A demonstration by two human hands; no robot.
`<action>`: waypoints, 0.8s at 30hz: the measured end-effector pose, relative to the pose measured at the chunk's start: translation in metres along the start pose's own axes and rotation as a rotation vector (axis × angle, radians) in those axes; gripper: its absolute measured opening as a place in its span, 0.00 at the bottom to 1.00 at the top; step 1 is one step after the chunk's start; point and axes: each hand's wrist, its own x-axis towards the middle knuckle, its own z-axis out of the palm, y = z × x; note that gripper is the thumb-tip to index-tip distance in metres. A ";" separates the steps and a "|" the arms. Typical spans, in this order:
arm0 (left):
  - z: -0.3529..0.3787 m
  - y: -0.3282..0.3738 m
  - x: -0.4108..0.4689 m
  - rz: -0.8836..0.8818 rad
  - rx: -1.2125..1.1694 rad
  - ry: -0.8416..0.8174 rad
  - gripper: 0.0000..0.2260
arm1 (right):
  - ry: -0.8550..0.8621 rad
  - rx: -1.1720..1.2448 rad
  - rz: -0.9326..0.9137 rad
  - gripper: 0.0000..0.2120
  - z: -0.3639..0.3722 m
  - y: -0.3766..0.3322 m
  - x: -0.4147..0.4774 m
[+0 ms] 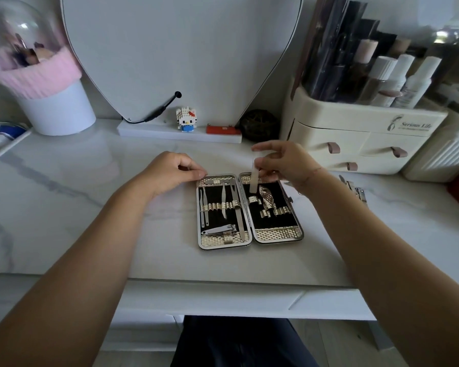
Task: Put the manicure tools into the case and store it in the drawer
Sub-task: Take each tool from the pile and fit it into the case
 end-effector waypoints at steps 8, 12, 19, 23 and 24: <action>0.001 0.000 0.002 -0.001 0.006 0.000 0.04 | -0.156 -0.305 -0.019 0.11 -0.001 0.004 0.012; 0.001 0.000 0.002 -0.008 0.009 0.009 0.04 | -0.226 -0.452 -0.040 0.09 0.001 0.001 0.009; 0.001 0.001 0.002 -0.010 0.018 0.012 0.03 | -0.248 -0.601 -0.102 0.11 0.004 0.004 0.001; 0.001 0.001 0.002 -0.011 0.015 0.014 0.03 | -0.187 -0.742 -0.141 0.10 0.008 0.005 -0.006; 0.001 0.000 0.003 -0.012 0.014 0.016 0.03 | -0.170 -0.759 -0.146 0.09 0.008 0.005 -0.007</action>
